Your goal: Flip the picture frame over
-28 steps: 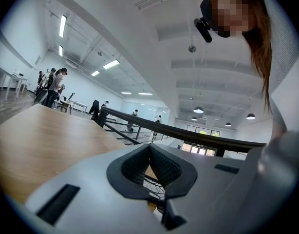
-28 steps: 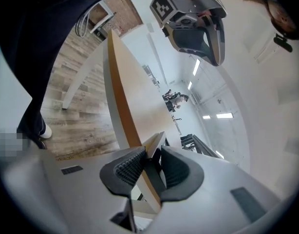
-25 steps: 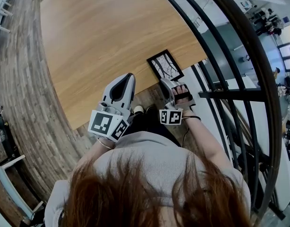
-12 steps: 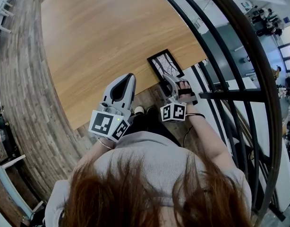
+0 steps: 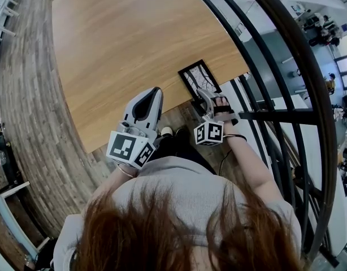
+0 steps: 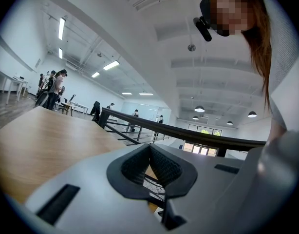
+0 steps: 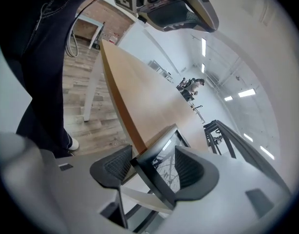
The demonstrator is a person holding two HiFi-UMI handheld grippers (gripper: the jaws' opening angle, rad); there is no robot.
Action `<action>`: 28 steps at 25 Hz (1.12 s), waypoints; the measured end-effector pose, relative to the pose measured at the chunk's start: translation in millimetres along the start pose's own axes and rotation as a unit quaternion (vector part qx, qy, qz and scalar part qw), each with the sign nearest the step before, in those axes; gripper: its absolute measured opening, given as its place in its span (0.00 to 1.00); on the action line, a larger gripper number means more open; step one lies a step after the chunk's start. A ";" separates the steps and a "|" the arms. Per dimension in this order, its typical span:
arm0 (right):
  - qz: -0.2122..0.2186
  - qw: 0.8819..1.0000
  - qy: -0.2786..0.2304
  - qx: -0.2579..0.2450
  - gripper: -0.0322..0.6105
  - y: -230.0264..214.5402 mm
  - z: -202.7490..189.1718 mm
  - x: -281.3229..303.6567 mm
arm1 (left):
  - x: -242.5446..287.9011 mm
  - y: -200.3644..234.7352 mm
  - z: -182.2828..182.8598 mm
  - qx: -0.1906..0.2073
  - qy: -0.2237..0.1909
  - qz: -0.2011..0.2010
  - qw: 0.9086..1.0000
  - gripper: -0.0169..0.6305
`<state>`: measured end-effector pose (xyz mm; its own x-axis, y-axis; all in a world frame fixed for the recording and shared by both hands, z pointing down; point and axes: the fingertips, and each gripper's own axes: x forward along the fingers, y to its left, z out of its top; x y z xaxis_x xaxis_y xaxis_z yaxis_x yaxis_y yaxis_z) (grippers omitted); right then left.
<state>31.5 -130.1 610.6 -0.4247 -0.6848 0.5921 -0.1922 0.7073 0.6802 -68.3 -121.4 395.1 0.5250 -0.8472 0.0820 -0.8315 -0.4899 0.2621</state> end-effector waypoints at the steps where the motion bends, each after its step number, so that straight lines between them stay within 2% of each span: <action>1: 0.006 1.000 0.001 0.013 0.46 1.2 -0.3 2.0 | 0.0 0.2 -0.3 0.000 0.001 0.001 1.000 0.04; 4: 0.012 0.999 0.002 0.037 0.50 2.9 -2.5 5.2 | 0.5 -0.3 -2.1 0.000 0.002 0.002 1.000 0.04; 9: 0.008 0.998 0.000 0.055 0.50 -2.9 -0.7 -4.8 | -0.8 3.3 -4.3 -0.001 0.005 0.009 1.000 0.04; 14: 0.021 0.991 -0.031 0.130 0.50 -17.9 9.9 -30.1 | -1.2 5.1 -7.2 0.000 0.006 0.014 1.000 0.04; 17: 0.024 0.977 -0.076 0.198 0.50 -34.8 20.4 -52.5 | -1.2 4.1 -5.8 -0.008 0.004 0.010 1.000 0.04; 21: -0.009 0.951 -0.117 0.286 0.50 -83.5 35.9 -79.4 | -1.1 2.6 1.4 -0.005 -0.006 0.007 1.000 0.04; 23: -0.040 0.930 -0.151 0.333 0.50 -114.9 49.5 -92.9 | 0.7 0.2 6.8 -0.003 -0.013 0.003 1.000 0.04; 26: -0.084 0.872 -0.226 0.426 0.50 -158.2 69.3 -119.0 | 2.8 -8.1 18.0 0.005 -0.025 -0.010 1.000 0.04; 28: -0.115 0.836 -0.264 0.466 0.50 -182.7 80.5 -137.8 | 3.9 -14.3 27.8 0.011 -0.035 -0.020 0.999 0.04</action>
<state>53.9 -150.8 369.9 -0.5666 -0.8224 0.0506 -0.8240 0.5659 -0.0295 -59.4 -123.4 364.9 0.5444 -0.8388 0.0051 -0.8144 -0.5271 0.2427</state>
